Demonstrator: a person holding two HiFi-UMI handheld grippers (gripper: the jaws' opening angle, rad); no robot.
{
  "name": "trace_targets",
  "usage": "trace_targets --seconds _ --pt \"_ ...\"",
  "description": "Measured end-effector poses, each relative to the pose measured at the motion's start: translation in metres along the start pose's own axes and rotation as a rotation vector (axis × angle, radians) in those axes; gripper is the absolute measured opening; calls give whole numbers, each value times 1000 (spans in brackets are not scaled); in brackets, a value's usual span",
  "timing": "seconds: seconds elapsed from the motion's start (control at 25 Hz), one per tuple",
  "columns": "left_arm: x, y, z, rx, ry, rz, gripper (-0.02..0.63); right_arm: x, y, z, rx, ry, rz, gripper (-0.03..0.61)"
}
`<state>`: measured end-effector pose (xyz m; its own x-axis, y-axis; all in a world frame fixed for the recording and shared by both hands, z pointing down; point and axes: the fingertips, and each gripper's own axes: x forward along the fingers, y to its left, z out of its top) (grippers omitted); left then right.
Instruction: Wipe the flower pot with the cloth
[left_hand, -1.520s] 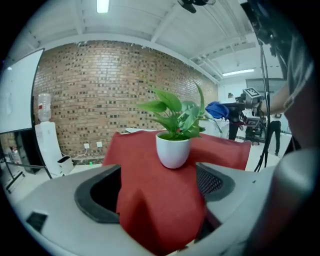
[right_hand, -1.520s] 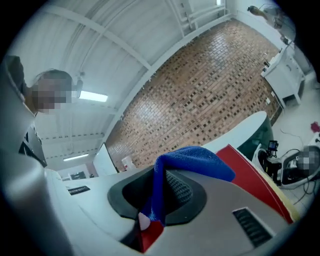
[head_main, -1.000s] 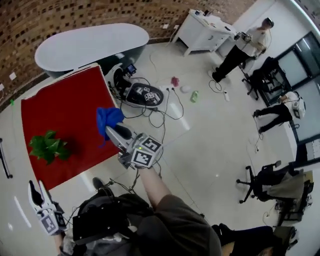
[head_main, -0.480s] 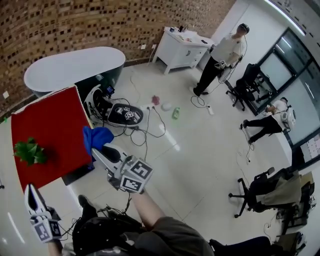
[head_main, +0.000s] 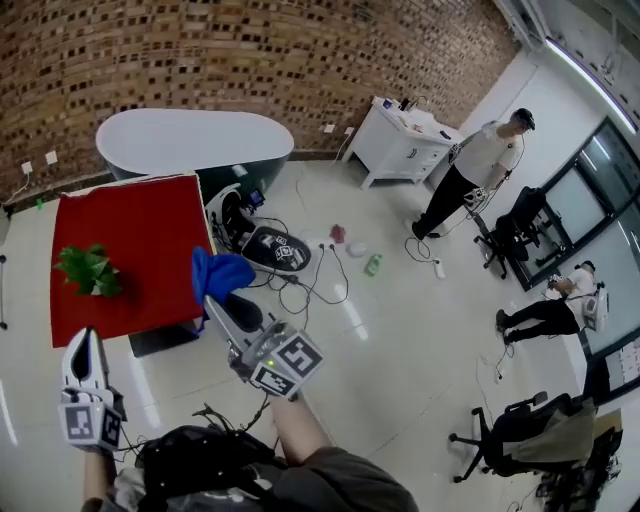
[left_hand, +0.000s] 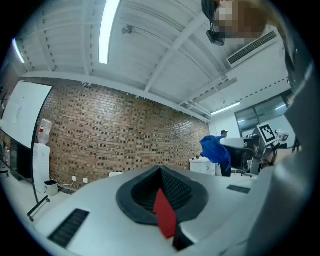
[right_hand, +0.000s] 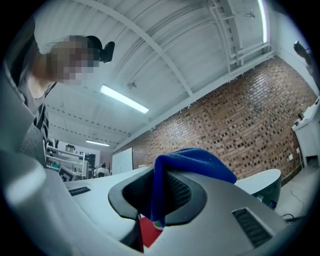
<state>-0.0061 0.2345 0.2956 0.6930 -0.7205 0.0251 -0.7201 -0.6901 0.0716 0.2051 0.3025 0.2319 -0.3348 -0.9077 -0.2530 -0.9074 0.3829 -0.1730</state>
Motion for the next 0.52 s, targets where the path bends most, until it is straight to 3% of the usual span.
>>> trace_targets --seconds 0.36,0.52 --pt "-37 24 114 -10 8 6 23 49 70 68 34 36 15 51" --pt "-19 43 129 25 26 23 23 77 66 78 12 65 -11 51"
